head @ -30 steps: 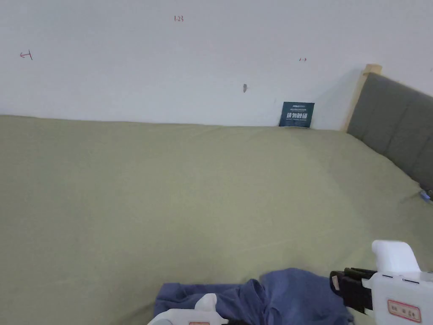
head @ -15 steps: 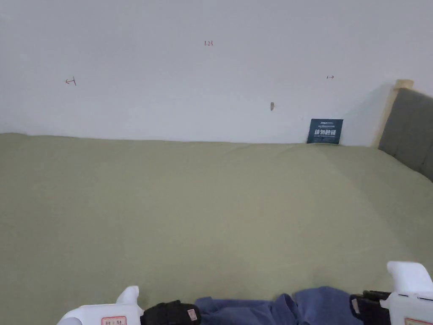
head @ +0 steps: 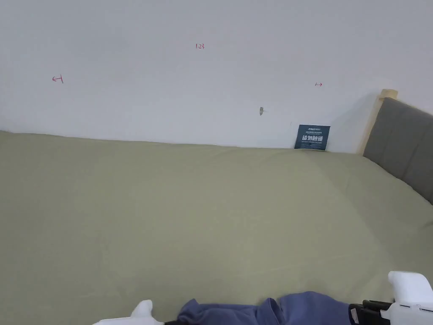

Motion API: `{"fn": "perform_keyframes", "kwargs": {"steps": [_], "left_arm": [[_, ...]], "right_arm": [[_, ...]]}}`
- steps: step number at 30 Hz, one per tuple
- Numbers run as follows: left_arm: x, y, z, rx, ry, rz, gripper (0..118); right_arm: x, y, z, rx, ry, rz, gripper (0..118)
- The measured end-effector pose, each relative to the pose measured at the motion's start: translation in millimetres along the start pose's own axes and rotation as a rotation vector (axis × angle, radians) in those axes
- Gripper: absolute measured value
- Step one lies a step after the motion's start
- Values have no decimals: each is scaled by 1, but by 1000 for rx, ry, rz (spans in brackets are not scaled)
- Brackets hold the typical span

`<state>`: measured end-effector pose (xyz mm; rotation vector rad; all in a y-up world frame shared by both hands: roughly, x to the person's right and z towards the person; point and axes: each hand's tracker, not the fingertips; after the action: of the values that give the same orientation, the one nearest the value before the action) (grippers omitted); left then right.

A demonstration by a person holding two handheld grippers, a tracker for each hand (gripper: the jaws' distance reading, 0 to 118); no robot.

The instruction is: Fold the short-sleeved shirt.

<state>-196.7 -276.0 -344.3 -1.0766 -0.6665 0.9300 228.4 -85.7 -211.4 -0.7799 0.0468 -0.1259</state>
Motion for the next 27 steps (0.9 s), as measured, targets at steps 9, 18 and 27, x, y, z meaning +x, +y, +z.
{"fn": "perform_keyframes", "kwargs": {"steps": [9, 18, 27], "left_arm": [[1, 38, 149, 153, 175, 0, 12], [60, 38, 192, 230, 404, -154, 12], [128, 29, 32, -8, 270, -265, 36]], "right_arm": [[-11, 7, -10, -7, -1, 20, 0], [-59, 8, -28, -38, 91, 101, 0], [-40, 5, -22, -37, 71, 86, 0]]}}
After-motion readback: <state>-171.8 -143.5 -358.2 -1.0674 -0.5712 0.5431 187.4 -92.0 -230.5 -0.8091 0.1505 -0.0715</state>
